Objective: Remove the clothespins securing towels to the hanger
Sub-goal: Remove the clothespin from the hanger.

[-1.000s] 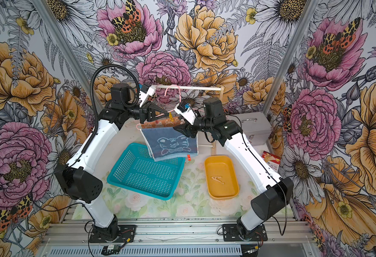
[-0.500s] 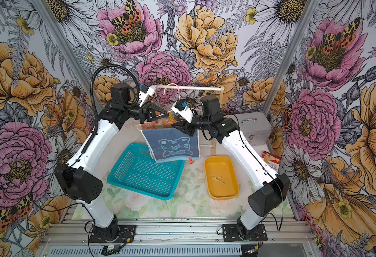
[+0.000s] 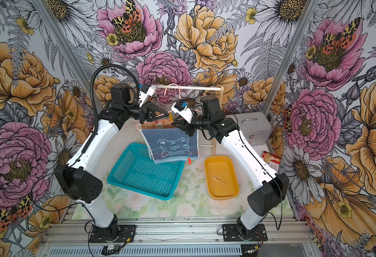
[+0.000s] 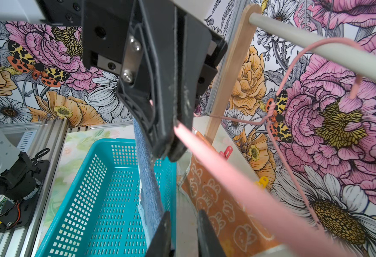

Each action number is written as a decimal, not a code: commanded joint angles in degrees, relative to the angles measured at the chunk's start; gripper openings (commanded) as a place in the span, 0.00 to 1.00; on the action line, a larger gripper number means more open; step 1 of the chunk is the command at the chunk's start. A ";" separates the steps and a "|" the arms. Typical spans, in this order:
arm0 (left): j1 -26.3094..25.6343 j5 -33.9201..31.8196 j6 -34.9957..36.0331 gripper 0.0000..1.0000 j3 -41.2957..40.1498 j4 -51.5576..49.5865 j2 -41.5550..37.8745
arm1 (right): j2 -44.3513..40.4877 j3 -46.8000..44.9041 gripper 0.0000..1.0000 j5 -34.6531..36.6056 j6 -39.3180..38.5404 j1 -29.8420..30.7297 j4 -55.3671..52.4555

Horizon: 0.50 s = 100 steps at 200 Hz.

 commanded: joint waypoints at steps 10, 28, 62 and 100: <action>0.49 1.81 -0.15 0.00 0.82 1.26 0.78 | -1.49 0.39 0.00 -0.12 1.33 0.70 0.14; 0.50 1.89 -0.34 0.00 1.02 1.26 1.44 | -1.82 0.60 0.00 0.50 1.58 0.90 0.14; 0.88 1.77 -0.41 0.00 0.70 1.28 2.19 | -3.26 0.40 0.00 3.21 1.59 1.04 0.19; 1.03 0.44 -1.01 0.00 1.40 1.42 4.78 | -5.00 0.44 0.00 5.29 2.50 1.19 0.58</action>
